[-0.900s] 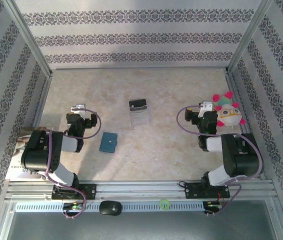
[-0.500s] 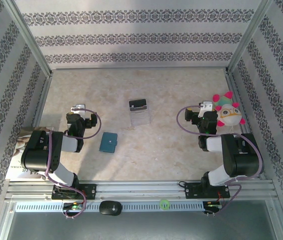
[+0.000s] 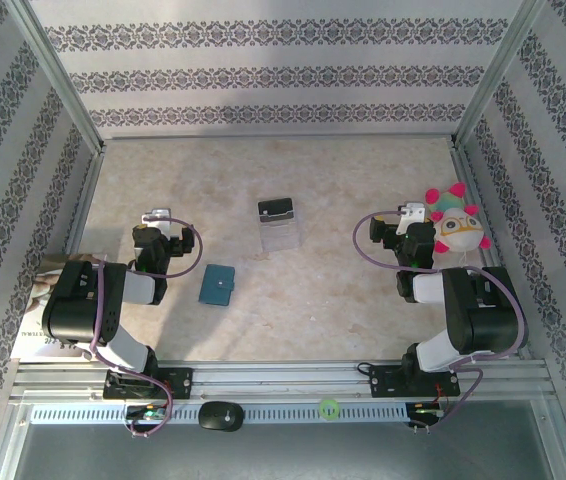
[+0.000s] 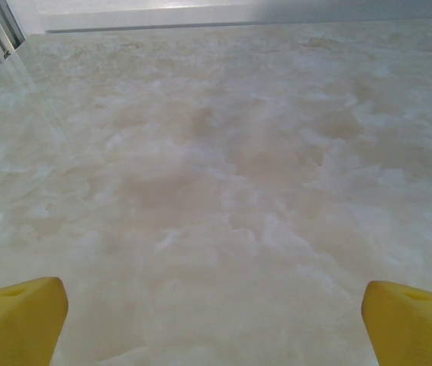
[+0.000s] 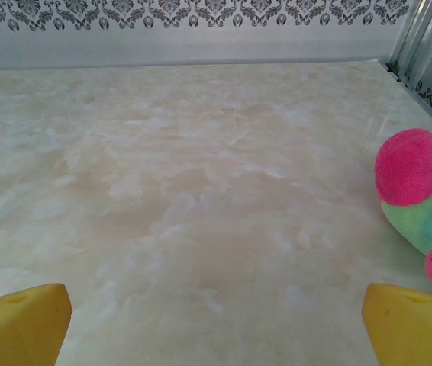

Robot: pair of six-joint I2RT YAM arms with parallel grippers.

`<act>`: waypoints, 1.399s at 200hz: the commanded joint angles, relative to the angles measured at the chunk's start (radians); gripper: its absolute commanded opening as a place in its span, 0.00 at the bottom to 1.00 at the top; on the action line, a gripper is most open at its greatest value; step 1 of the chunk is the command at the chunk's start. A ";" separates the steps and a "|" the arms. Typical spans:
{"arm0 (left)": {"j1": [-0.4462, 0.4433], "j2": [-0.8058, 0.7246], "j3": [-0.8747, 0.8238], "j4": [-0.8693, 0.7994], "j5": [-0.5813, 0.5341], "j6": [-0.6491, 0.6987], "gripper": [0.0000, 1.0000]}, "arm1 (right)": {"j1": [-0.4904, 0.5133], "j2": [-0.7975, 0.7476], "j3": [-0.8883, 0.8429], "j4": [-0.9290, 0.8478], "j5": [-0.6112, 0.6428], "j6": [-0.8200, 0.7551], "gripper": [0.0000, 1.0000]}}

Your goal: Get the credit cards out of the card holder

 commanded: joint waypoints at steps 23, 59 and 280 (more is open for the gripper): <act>-0.009 0.009 0.018 0.044 0.008 0.015 0.99 | 0.009 0.015 0.020 0.035 -0.020 -0.018 0.98; -0.009 0.009 0.018 0.041 0.005 0.011 0.99 | -0.017 0.014 0.021 0.031 -0.066 0.007 0.98; 0.022 -0.655 -0.151 0.075 -0.187 -0.916 0.99 | -0.022 -0.094 0.464 -0.926 -0.236 0.685 0.98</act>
